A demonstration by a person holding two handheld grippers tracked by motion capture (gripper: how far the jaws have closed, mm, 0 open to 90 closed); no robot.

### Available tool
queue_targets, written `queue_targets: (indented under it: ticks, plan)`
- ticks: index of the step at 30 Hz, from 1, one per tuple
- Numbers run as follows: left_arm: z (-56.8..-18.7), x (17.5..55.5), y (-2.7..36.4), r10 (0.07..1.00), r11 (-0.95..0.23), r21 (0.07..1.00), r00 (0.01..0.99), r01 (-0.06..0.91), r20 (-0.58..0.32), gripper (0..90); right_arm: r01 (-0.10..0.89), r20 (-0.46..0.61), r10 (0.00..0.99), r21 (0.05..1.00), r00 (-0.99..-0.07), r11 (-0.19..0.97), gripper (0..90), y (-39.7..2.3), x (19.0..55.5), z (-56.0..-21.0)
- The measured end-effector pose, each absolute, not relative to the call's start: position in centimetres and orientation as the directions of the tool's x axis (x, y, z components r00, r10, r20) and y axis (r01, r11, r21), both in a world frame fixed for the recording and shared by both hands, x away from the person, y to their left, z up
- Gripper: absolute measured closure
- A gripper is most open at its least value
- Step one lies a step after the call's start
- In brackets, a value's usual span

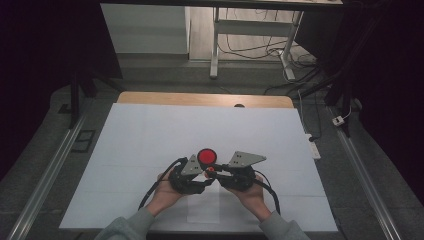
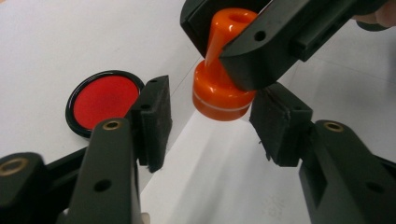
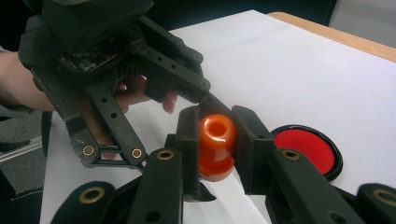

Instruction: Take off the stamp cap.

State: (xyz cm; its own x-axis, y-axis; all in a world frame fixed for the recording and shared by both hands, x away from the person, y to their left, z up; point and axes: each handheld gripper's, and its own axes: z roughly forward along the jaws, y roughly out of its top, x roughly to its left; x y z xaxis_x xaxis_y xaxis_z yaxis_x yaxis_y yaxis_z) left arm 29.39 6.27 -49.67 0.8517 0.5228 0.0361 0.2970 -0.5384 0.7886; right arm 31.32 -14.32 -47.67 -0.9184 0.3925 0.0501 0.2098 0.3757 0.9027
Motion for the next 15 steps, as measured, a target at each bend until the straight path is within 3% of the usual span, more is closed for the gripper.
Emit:
queue_targets:
  ticks: [15]
  plan:
    - [-49.95, 29.34, 5.98, 0.505, -0.551, 0.782, 0.863, 0.291, 0.034, 58.5, 0.216, 0.055, 0.391, 0.899, -0.919, 0.38, 71.8, -14.19, 31.29, -47.8]
